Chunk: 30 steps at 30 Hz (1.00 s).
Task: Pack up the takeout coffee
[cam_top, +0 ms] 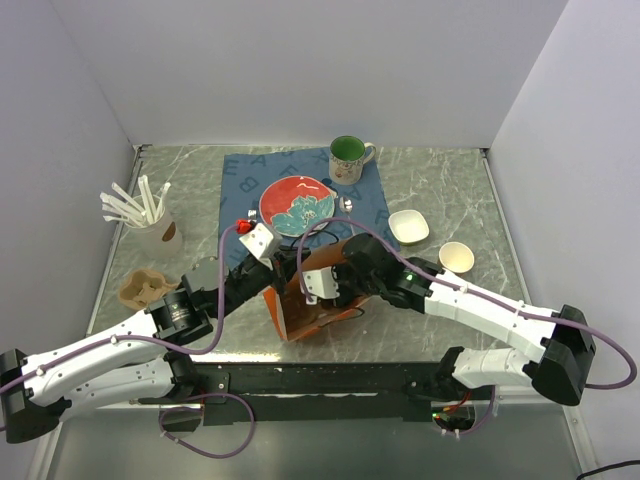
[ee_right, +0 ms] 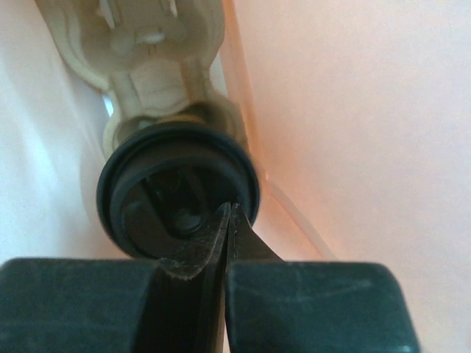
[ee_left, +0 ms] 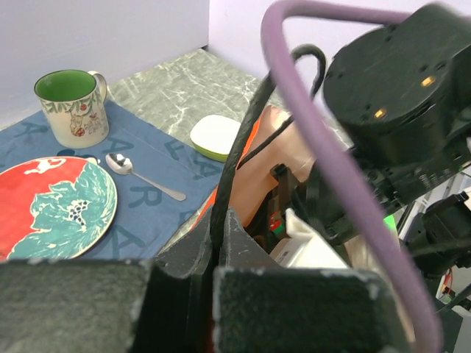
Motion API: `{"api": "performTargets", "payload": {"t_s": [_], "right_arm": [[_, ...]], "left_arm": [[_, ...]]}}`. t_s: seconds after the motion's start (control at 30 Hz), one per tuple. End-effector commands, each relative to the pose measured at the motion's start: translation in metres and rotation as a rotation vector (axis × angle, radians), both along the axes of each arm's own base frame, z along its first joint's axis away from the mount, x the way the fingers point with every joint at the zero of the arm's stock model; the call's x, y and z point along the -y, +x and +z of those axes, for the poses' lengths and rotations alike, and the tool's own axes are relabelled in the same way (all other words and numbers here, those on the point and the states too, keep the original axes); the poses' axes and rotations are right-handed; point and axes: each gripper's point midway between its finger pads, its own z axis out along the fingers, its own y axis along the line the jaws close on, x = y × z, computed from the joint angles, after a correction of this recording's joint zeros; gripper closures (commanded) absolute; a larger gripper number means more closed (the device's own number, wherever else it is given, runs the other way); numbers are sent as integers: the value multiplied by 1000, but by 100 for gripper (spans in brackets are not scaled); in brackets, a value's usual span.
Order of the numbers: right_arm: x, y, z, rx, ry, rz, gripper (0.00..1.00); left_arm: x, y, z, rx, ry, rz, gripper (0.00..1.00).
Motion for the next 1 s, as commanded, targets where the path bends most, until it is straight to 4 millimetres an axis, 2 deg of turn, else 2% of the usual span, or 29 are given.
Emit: {"api": "performTargets", "payload": {"t_s": [0.0,0.2,0.4,0.5,0.57,0.6,0.7,0.8,0.97], "right_arm": [[-13,-3,36,4,104,31,100],[-15,-11,41,-19,131,54,100],[-17,-9,64,-8,224,1,100],[-19,-1,78,2,293,-66,99],[-22,9,87,-1,351,-151,94],[-20,17,87,10,351,-208,93],[-22,23,100,-13,380,-273,92],[-25,22,119,-19,449,-278,90],[-30,14,128,-62,480,-252,89]], "left_arm": [[-5,6,12,-1,-47,41,99],[-10,12,9,-14,-32,73,99],[-12,17,1,-55,-20,94,98],[-15,21,-2,-60,-8,120,92],[-17,26,-2,-70,-7,145,87],[-18,28,-2,-74,-8,151,81],[-17,30,1,-73,-8,160,66],[-20,39,4,-77,-5,209,56],[-21,50,18,-72,-20,252,47]]}}
